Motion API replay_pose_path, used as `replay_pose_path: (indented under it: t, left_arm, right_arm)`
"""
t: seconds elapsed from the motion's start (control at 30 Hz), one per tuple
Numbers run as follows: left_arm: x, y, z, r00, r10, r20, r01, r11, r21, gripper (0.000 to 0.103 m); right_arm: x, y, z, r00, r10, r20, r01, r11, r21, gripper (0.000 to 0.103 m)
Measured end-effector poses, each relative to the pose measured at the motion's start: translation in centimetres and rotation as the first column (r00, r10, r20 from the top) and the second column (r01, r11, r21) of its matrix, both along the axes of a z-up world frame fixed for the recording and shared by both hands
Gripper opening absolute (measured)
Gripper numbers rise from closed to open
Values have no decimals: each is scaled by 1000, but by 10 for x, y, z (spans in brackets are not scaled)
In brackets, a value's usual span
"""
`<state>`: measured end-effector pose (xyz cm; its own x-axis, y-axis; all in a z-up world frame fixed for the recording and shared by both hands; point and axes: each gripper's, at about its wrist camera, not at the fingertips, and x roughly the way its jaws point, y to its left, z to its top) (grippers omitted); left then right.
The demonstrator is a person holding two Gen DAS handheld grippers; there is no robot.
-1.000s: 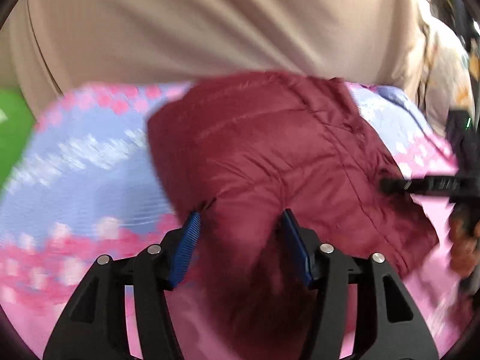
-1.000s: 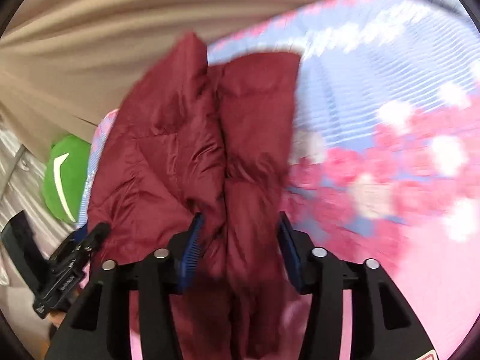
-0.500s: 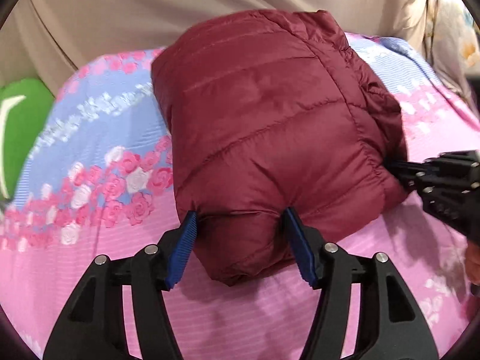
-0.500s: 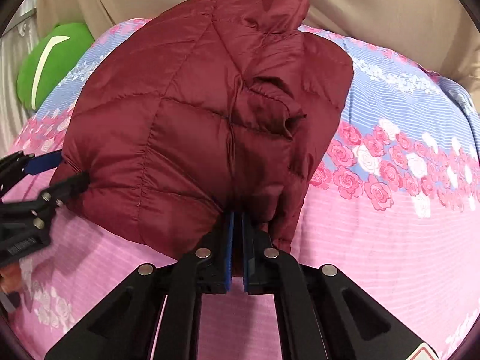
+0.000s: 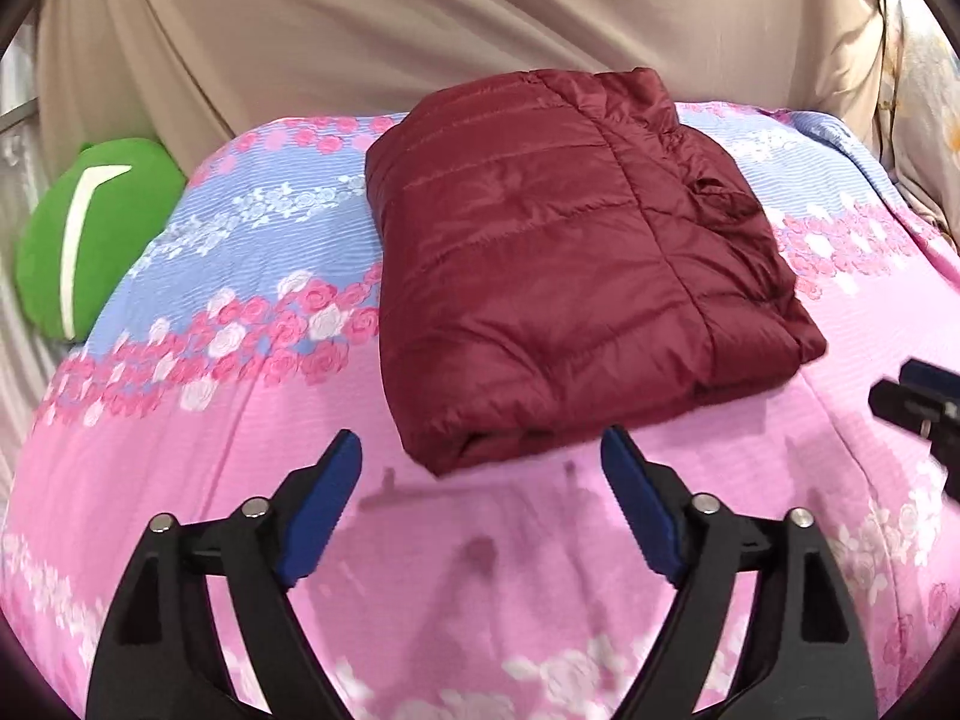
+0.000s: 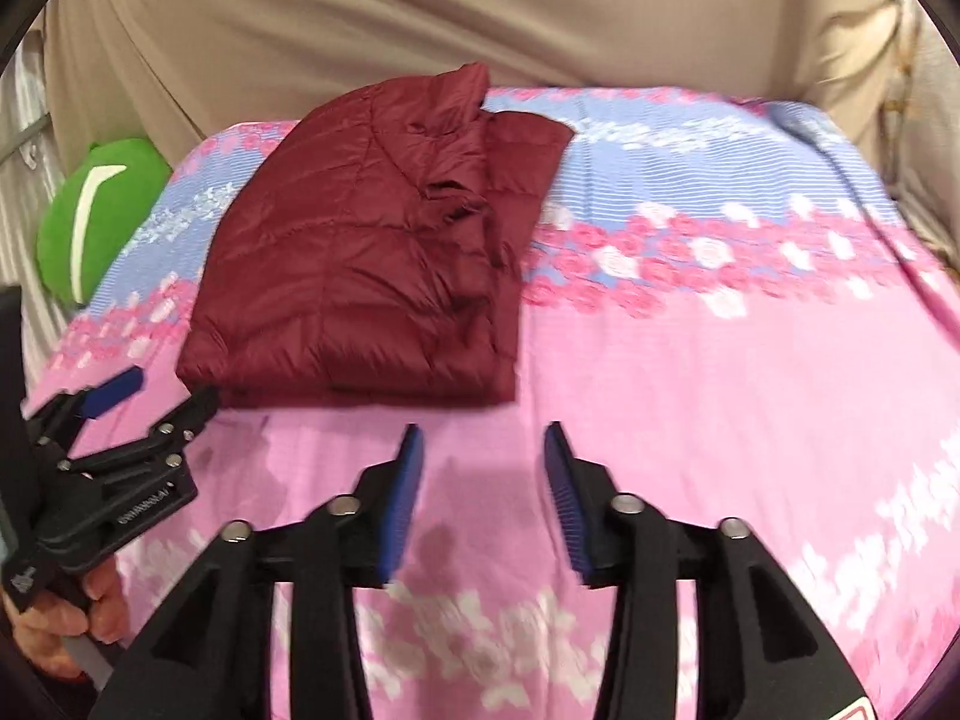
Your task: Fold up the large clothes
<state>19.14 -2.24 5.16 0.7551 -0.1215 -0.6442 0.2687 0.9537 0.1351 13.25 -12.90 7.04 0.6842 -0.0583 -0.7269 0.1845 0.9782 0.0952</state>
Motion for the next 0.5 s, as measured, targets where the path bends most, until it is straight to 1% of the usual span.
replay_pose_path:
  t: [0.1, 0.27, 0.37, 0.43, 0.5]
  left_arm:
    - [-19, -4, -7, 1000, 12, -7, -12, 1000, -24, 82]
    - [-38, -10, -21, 998, 46, -31, -47, 998, -52, 83]
    - [-45, -9, -31, 996, 78, -41, -80, 995, -59, 83]
    - [-49, -10, -39, 994, 97, -40, -99, 994, -54, 83]
    - [-48, -13, -46, 993, 95, -69, -98, 994, -38, 83]
  right_arm:
    - [-23, 8, -15, 1000, -20, 15, 20, 1000, -13, 48]
    - [-35, 15, -36, 999, -37, 4, 37, 999, -35, 52]
    - [-42, 17, -45, 999, -41, 7, 41, 999, -22, 52]
    - [-44, 20, -49, 999, -40, 13, 41, 998, -42, 53]
    - [-47, 25, -53, 999, -40, 17, 41, 998, -53, 54]
